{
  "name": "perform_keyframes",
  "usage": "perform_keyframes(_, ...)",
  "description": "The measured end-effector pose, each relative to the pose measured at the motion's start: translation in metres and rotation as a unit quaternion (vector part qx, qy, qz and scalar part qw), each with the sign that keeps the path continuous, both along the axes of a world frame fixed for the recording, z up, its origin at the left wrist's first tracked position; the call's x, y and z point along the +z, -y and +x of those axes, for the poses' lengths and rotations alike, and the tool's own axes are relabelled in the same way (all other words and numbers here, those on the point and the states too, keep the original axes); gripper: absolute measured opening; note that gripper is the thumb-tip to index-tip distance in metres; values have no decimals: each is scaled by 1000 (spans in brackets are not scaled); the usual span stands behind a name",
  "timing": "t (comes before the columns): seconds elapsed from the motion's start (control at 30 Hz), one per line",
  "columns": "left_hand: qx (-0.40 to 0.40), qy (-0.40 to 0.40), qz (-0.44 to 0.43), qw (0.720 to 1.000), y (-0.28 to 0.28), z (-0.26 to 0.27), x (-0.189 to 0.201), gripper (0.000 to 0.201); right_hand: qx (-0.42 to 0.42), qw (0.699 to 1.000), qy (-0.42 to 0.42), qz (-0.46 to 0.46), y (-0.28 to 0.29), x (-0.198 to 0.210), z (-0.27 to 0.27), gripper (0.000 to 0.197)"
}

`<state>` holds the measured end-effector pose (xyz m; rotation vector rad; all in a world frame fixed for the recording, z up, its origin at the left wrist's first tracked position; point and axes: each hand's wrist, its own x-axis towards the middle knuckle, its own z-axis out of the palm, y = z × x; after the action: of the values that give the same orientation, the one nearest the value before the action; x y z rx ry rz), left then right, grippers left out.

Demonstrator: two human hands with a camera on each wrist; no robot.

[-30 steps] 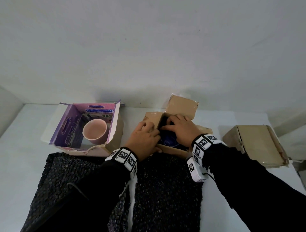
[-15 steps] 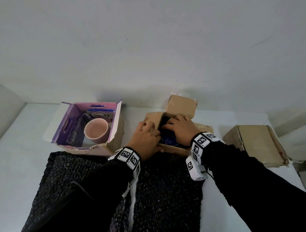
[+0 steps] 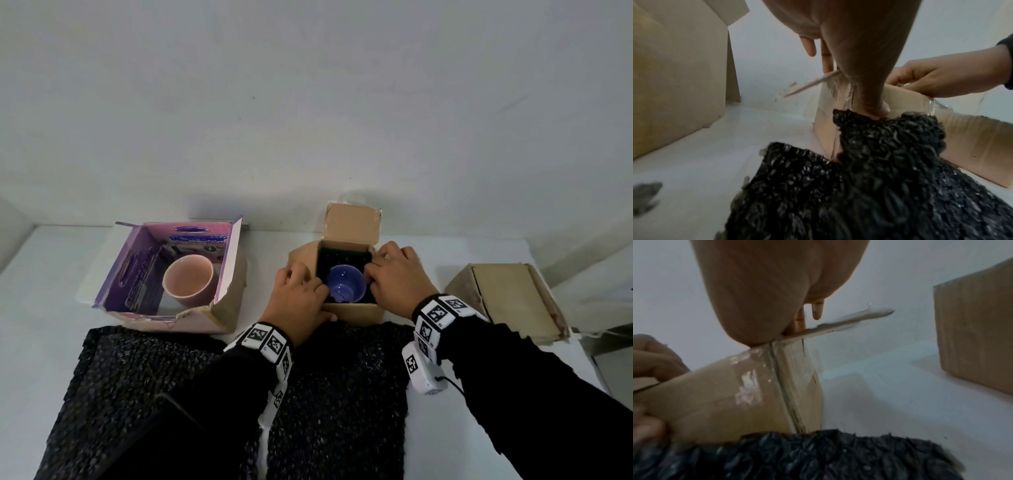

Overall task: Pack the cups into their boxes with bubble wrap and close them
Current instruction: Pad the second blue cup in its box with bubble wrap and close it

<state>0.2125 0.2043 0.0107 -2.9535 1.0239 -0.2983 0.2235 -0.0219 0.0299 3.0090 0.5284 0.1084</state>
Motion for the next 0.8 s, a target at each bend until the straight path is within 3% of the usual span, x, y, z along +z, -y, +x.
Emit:
perform_keyframes(0.2, -14, 37, -22, 999, 1, -1, -5, 45, 7, 1000, -11, 6, 2, 0, -19, 39)
perform_keyframes(0.33, -11, 41, -39, 998, 1, -6, -5, 42, 31, 992, 12, 125, 3, -3, -37, 26)
perform_keyframes(0.47, -7, 36, -49, 998, 4, -11, -10, 30, 29, 991, 22, 126, -2, -11, -49, 31)
perform_keyframes(0.57, 4, 11, -49, 999, 8, -10, -6, 25, 20, 987, 84, 134, -3, -11, -62, 19)
perform_keyframes(0.7, -10, -9, -42, 999, 7, -10, -2, 32, 52, 976, 112, 180, -9, -14, -86, 27)
perform_keyframes(0.8, -21, -38, -113, 993, -1, -26, -5, 45, 15, 985, 78, 153, -18, -20, -98, 38)
